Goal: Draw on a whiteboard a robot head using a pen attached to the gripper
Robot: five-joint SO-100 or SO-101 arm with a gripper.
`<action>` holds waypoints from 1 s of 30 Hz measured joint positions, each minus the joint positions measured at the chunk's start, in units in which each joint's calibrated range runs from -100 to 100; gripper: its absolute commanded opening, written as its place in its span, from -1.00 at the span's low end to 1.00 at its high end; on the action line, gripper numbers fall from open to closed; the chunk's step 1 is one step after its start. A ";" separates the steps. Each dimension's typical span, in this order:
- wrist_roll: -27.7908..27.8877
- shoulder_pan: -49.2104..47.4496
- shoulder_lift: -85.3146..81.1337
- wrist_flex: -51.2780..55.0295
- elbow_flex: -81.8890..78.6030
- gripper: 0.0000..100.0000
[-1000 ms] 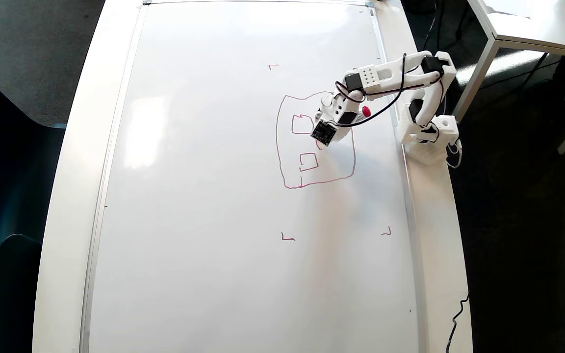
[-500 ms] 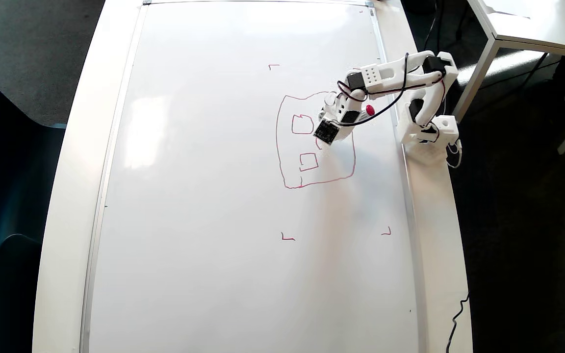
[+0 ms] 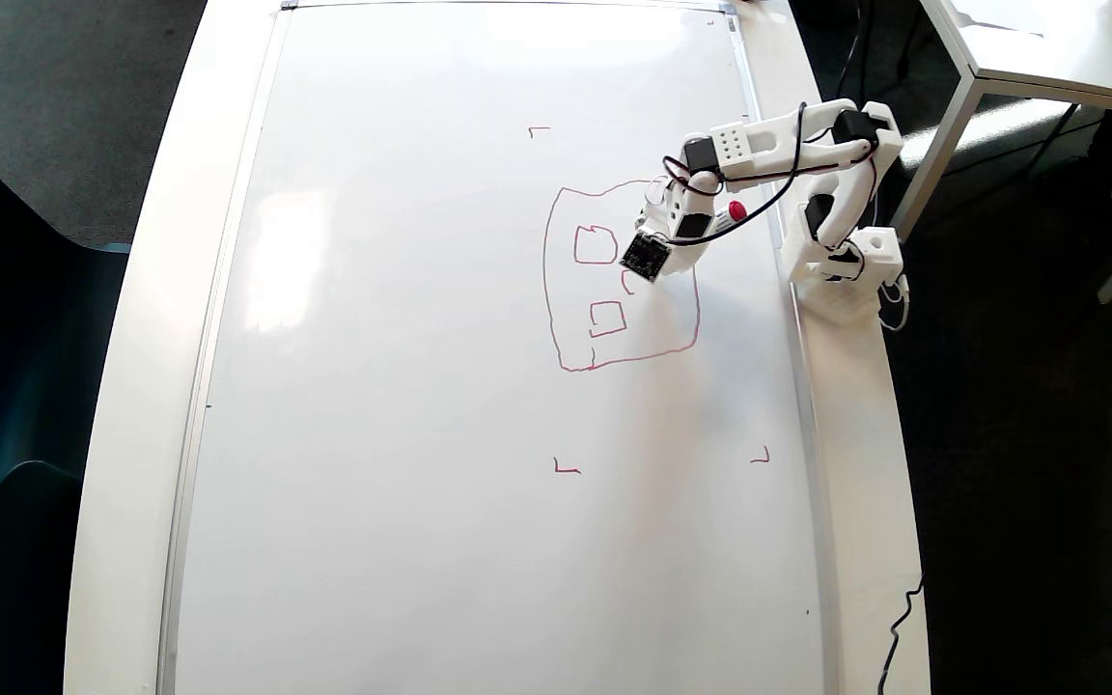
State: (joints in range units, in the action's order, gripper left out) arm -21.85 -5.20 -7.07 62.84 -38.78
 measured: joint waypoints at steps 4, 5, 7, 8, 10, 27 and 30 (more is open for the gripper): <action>-1.43 -0.75 0.00 1.60 0.00 -0.99; -1.53 -1.28 0.00 1.77 0.00 -0.99; -1.53 -2.11 0.00 2.11 0.00 -0.99; -1.53 -2.34 0.00 2.11 0.00 -0.99; -1.53 -3.24 0.00 2.11 0.00 -0.99; -1.53 -4.52 0.00 -9.80 -0.27 -0.98; -1.48 -4.75 0.00 -10.39 -0.27 -0.98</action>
State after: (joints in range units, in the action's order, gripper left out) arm -23.33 -9.95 -7.07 52.45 -39.06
